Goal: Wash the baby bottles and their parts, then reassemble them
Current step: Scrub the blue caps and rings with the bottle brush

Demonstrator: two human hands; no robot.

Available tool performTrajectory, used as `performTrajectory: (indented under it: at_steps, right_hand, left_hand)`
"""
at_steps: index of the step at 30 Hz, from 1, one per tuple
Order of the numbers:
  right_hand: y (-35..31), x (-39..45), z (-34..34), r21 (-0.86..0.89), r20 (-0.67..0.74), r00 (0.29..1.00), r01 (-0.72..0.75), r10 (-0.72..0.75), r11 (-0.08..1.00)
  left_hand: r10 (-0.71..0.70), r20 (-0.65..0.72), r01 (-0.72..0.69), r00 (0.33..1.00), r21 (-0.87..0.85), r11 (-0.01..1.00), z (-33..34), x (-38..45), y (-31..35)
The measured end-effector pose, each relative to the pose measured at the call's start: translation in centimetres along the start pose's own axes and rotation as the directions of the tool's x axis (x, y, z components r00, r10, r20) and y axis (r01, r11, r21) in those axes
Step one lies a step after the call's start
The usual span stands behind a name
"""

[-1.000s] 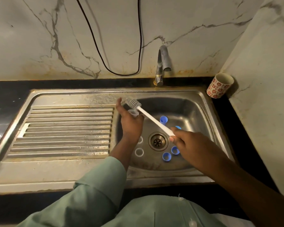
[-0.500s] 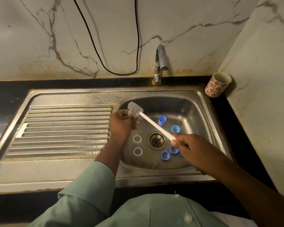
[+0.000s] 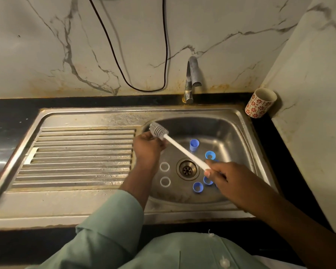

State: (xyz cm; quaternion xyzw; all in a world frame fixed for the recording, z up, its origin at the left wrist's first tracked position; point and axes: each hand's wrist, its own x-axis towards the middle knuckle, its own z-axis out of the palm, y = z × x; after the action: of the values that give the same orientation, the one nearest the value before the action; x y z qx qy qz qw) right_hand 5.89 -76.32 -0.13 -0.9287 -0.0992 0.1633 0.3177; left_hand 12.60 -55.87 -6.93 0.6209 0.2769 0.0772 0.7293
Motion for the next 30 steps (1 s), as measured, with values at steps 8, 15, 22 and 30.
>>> performTrajectory:
  at_steps: [8, 15, 22, 30]
  right_hand:
    - [1.1, -0.2, -0.1, -0.031, -0.039, 0.999, -0.019, 0.017, 0.999]
    - [0.8, -0.2, 1.3, -0.005, -0.058, 0.995, 0.083, -0.083, 0.997]
    - [2.9, 0.4, 0.4, 0.079, -0.140, 0.990, 0.036, -0.025, 0.996]
    - [3.0, 0.8, 0.1, 0.265, -0.101, 0.984, -0.118, 0.149, 0.957]
  left_hand:
    - [0.085, -0.057, -0.086, 0.995, -0.014, 0.996, -1.0, 0.5, 0.0]
    - [0.137, -0.031, -0.135, 0.990, 0.069, 0.988, -1.3, 0.5, -0.2]
    - [0.162, 0.098, -0.158, 0.982, -0.050, 0.986, -1.2, -0.5, -0.3]
    - [0.017, 0.222, 0.021, 0.975, -0.167, 0.986, -1.4, -0.7, -0.2]
